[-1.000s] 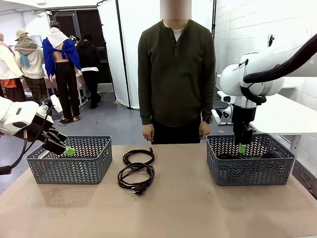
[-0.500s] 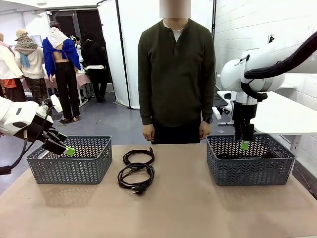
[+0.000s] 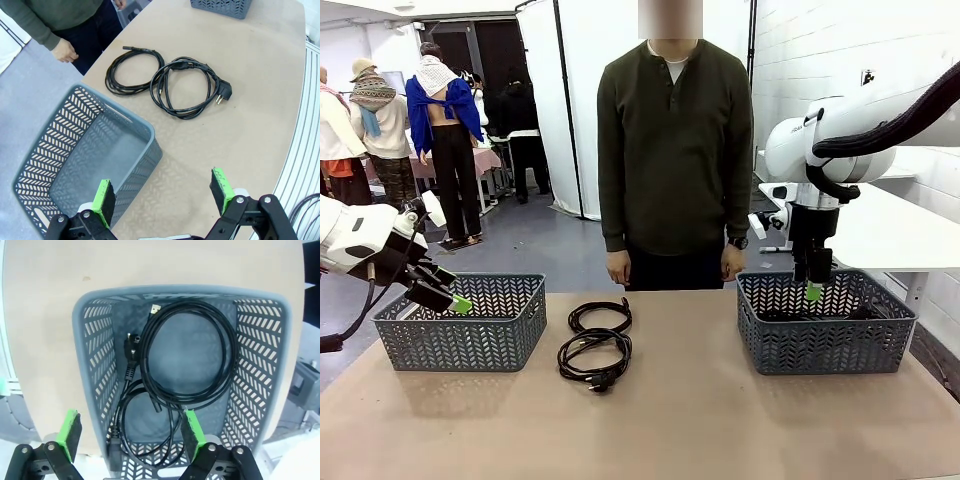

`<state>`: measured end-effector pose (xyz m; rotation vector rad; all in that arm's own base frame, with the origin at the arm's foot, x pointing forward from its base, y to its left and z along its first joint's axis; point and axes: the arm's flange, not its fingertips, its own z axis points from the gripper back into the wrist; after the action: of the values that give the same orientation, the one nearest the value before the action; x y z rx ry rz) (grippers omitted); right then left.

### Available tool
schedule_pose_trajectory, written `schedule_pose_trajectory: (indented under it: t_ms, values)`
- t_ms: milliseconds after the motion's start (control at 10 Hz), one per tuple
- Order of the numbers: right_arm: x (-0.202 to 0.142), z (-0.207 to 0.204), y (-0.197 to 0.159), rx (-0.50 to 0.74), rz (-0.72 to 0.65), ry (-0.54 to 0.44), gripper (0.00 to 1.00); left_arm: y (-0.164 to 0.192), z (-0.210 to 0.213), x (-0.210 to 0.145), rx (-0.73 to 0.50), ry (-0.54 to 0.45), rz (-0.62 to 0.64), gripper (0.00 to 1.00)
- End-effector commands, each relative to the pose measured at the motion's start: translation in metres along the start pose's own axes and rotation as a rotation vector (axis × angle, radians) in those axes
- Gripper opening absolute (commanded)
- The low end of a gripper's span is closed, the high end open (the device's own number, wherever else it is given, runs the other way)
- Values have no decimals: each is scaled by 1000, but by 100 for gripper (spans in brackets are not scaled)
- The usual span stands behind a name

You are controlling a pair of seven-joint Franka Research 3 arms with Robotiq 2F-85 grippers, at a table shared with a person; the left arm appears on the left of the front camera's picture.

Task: Organize the cables according to human instructions.
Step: Pick up a bundle of cables and place it in the basket indicated by the human.

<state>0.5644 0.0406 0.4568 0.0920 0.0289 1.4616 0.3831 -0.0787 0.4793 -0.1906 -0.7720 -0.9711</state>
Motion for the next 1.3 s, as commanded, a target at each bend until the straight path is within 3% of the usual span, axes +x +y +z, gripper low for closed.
schedule_pose_trajectory:
  t_ms: [0,400,800,1200]
  values:
    - [-1,-3,0,-3,13,-1,100,3,-2,-2,-7,-6,-3,100]
    - [0,0,0,0,0,0,100,3,-2,-2,-7,-6,-3,100]
    - [52,30,36,-23,-196,-82,100,3,-2,-2,-7,-6,-3,100]
    - [102,22,82,-120,-328,-189,100,3,-2,-2,-7,-6,-3,100]
